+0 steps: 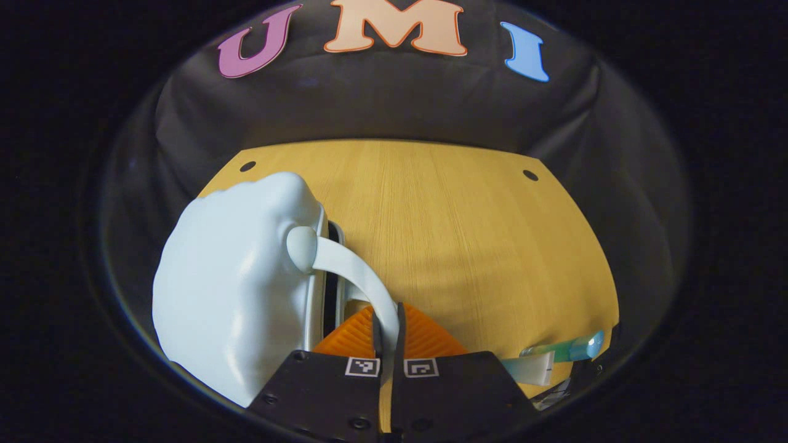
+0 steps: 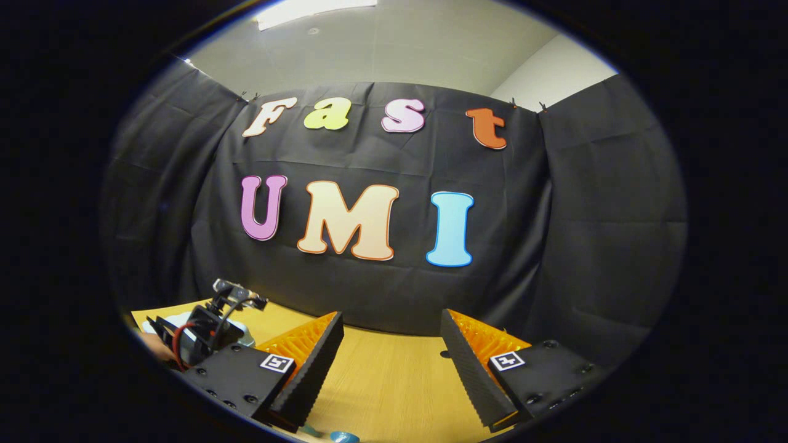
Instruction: First open the suitcase, pack the skin care products into it, and then close the suitcase.
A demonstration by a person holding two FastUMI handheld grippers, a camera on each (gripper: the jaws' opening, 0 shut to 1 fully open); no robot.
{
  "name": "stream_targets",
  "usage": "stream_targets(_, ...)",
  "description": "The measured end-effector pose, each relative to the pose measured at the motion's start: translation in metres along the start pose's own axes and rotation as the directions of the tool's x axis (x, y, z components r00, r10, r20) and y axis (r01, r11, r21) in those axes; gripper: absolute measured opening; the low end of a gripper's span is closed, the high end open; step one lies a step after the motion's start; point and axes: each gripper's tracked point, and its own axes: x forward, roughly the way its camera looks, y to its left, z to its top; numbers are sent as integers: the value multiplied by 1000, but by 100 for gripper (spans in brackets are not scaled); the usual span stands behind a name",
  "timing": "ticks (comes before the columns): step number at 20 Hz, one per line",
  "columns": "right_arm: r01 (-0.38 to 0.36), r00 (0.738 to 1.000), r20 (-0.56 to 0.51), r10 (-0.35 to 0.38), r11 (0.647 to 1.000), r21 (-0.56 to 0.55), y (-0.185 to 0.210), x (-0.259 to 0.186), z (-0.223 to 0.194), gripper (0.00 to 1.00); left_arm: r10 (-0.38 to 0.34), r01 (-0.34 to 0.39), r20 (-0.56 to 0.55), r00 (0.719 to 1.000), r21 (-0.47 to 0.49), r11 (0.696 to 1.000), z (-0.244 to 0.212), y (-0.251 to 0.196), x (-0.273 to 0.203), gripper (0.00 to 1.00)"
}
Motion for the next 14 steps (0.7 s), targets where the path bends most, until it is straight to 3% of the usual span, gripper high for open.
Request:
stream_targets(7, -68, 998, -1, 68, 997, 43, 43, 11, 0, 99, -44, 47, 144, 989, -17, 999, 46, 14, -48, 0)
stream_targets(14, -126, 992, 2, 126, 989, 73, 99, 27, 2, 99, -14, 24, 246, 969, -39, 999, 86, 81, -97, 0)
